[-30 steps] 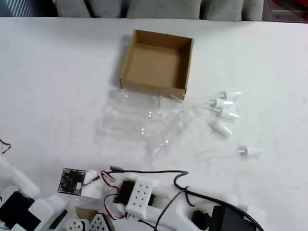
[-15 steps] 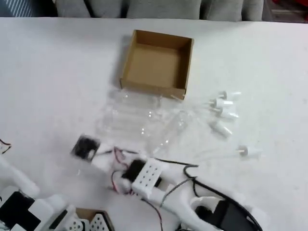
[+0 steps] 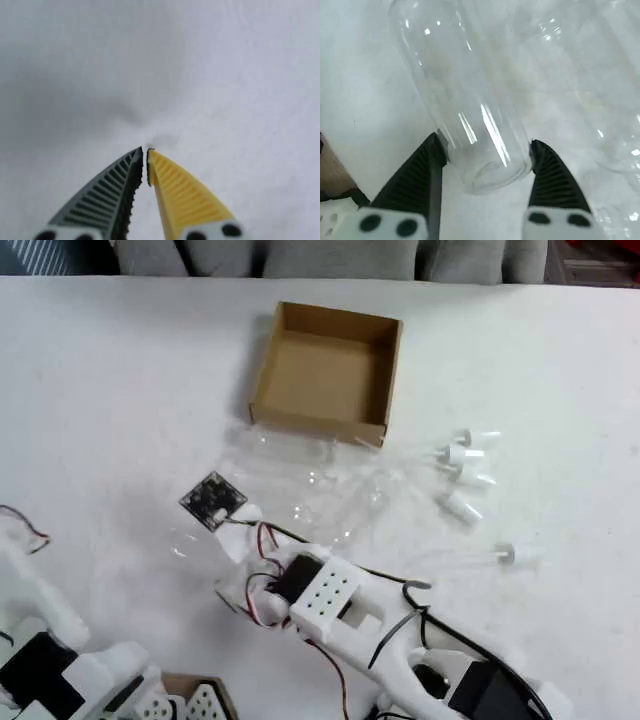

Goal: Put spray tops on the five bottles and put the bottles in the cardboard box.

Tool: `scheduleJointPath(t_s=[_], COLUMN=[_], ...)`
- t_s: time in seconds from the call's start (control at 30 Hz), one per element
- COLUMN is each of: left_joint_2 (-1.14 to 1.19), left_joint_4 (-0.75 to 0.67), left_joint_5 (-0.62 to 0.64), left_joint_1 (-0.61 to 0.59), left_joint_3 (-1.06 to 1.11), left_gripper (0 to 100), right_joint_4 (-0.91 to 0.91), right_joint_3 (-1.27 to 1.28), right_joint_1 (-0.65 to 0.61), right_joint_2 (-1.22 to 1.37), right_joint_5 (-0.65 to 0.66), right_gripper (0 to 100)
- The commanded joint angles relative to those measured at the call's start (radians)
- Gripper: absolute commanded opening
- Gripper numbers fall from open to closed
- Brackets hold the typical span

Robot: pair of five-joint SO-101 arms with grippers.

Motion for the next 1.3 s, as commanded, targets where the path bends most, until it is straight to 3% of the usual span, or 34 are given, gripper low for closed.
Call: scheduleJointPath(t_s=[0.0,0.27,0.37,0.47,0.67,0.77,1.07,1.27], left_joint_2=[-0.035,-0.326,-0.458,-0.573,-0.727,-0.777,-0.874,-0.871], left_joint_4=[0.086,0.408,0.511,0.512,0.419,0.417,0.422,0.405], left_joint_5=[-0.080,-0.230,-0.285,-0.328,-0.354,-0.342,0.003,0.192], left_joint_1=[0.124,0.344,0.418,0.519,0.854,0.958,1.064,1.101], left_joint_3=[-0.008,0.002,0.008,0.074,0.313,0.347,0.313,0.334], left_gripper=[3,3,3,3,3,3,5,25], right_joint_4=[-0.013,0.171,0.257,0.352,0.433,0.432,0.390,0.390], right_joint_3=[-0.018,-0.063,-0.064,-0.063,-0.031,-0.015,-0.009,-0.009], right_joint_1=[0.007,0.010,0.045,0.120,0.246,0.255,0.334,0.337], right_joint_2=[-0.041,-0.131,-0.239,-0.397,-0.628,-0.644,-0.642,-0.642], right_joint_5=[-0.011,0.003,0.097,0.157,0.215,0.227,0.224,0.224], right_gripper=[24.7,26.9,26.9,25.3,7.4,7.2,7.2,7.1])
